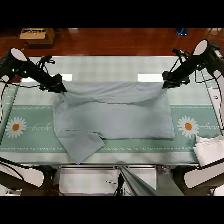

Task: Fold the shirts.

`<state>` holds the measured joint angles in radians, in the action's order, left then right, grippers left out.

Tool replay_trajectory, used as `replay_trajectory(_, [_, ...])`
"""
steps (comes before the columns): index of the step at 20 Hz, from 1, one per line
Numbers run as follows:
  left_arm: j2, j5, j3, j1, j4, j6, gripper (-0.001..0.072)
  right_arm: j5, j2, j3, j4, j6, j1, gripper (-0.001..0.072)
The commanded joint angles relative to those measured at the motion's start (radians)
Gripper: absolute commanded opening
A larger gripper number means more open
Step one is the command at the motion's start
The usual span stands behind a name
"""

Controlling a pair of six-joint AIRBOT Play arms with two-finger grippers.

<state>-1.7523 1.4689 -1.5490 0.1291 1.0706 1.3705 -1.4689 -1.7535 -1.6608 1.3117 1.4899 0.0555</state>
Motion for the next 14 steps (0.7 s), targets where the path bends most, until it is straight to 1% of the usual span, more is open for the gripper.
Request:
replay_trajectory(1, [0.011,0.089,-0.039,0.039,0.024,-0.003,0.0650,-0.119,0.024,0.002,0.051,-0.106,0.011,0.0365])
replay_trajectory(2, [0.029,0.156,-0.051,0.067,0.040,-0.003,0.0649,-0.188,0.050,0.002,0.124,-0.120,0.022,0.0365])
replay_trajectory(3, [0.057,0.211,-0.042,0.097,0.058,0.001,0.0648,-0.214,0.082,0.003,0.142,-0.093,0.049,0.0365])
replay_trajectory(4, [0.106,0.233,-0.007,0.127,0.080,0.008,0.0648,-0.242,0.122,0.013,0.136,-0.092,0.085,0.0365])
replay_trajectory(5, [0.168,0.220,0.058,0.156,0.086,0.001,0.0649,-0.245,0.169,0.050,0.124,-0.092,0.122,0.0365])
replay_trajectory(7, [0.326,0.123,0.287,0.220,0.086,-0.016,0.0648,-0.187,0.286,0.208,0.009,-0.114,0.218,0.0380])
replay_trajectory(8, [0.406,0.077,0.425,0.254,0.081,-0.017,0.0648,-0.151,0.346,0.314,-0.081,-0.144,0.271,0.0450])
replay_trajectory(9, [0.479,0.056,0.560,0.286,0.063,-0.042,0.0649,-0.120,0.397,0.411,-0.170,-0.179,0.321,0.0466])
replay_trajectory(10, [0.534,0.056,0.670,0.315,0.031,-0.085,0.0649,-0.087,0.444,0.506,-0.261,-0.220,0.370,0.0493])
replay_trajectory(12, [0.620,0.055,0.845,0.367,-0.016,-0.137,0.0648,-0.034,0.516,0.644,-0.355,-0.279,0.441,0.0493])
replay_trajectory(14, [0.666,0.037,0.943,0.390,-0.016,-0.159,0.0649,0.015,0.569,0.727,-0.376,-0.292,0.481,0.0486])
